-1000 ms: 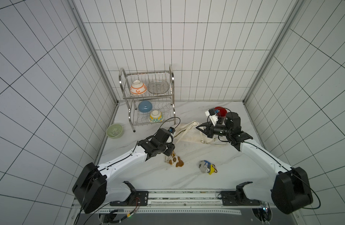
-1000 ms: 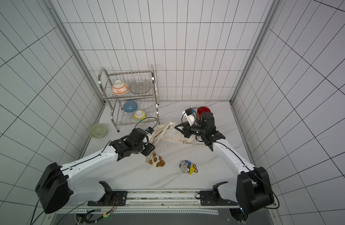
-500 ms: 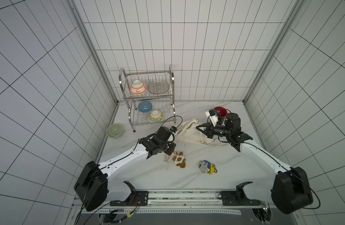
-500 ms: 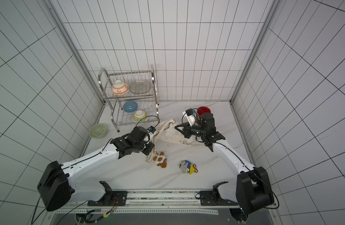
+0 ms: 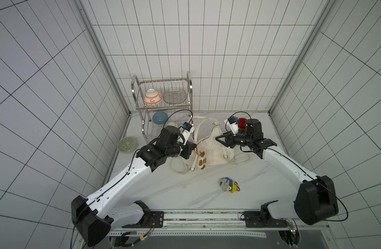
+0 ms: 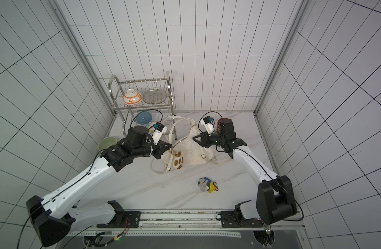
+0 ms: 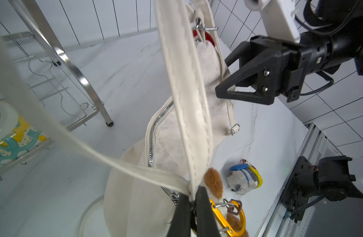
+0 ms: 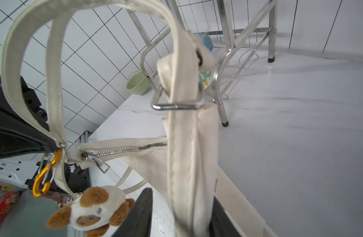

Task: Remove the decoration from the bag
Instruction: Adjust the bag at the center of the board.

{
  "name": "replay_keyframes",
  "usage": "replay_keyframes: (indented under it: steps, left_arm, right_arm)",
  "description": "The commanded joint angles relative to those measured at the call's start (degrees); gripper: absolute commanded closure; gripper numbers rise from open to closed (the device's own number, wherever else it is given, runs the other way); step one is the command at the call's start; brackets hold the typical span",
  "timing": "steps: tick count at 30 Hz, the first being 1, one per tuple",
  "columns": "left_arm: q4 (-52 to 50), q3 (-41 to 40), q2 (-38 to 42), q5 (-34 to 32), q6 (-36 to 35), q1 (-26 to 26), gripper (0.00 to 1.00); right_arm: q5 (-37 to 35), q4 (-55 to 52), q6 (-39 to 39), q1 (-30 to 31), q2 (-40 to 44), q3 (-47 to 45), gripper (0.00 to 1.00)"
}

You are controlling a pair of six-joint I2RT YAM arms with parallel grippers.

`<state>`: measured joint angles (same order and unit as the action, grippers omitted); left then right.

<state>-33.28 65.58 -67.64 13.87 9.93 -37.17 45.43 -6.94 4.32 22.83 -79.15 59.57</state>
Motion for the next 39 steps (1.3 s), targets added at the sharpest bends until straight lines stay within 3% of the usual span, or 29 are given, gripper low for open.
replay_keyframes:
  steps: [1, 7, 16, 26, 30, 39]
  left_arm:
    - [7.07, 1.52, -1.33, -1.84, 0.61, 0.33, 1.0]
    - [11.07, 2.84, -5.43, -7.71, -0.64, 0.3, 1.0]
    - [7.79, 7.8, -10.62, -8.16, -0.16, 0.47, 1.0]
    - [4.17, 11.69, -11.6, 1.64, 2.37, 0.78, 1.0]
    - [5.19, 11.13, -11.01, 1.1, 2.46, 0.53, 1.0]
    - [6.95, 10.63, -10.43, -3.52, 2.72, -0.89, 1.0]
  right_arm:
    - [-2.68, -10.57, -2.66, -0.62, 2.52, 4.97, 0.51]
    - [-6.03, -23.8, -4.41, -1.12, 8.43, 8.94, 0.46]
    - [-0.34, -37.62, -7.62, -1.1, 10.01, 18.16, 0.48]
    - [-0.29, -32.86, -13.7, 7.43, 6.12, 19.19, 0.59]
    - [-5.15, -30.26, -16.46, 11.09, 3.69, 20.15, 0.59]
    - [-11.26, -21.05, -10.91, 15.01, 0.2, 19.24, 0.67]
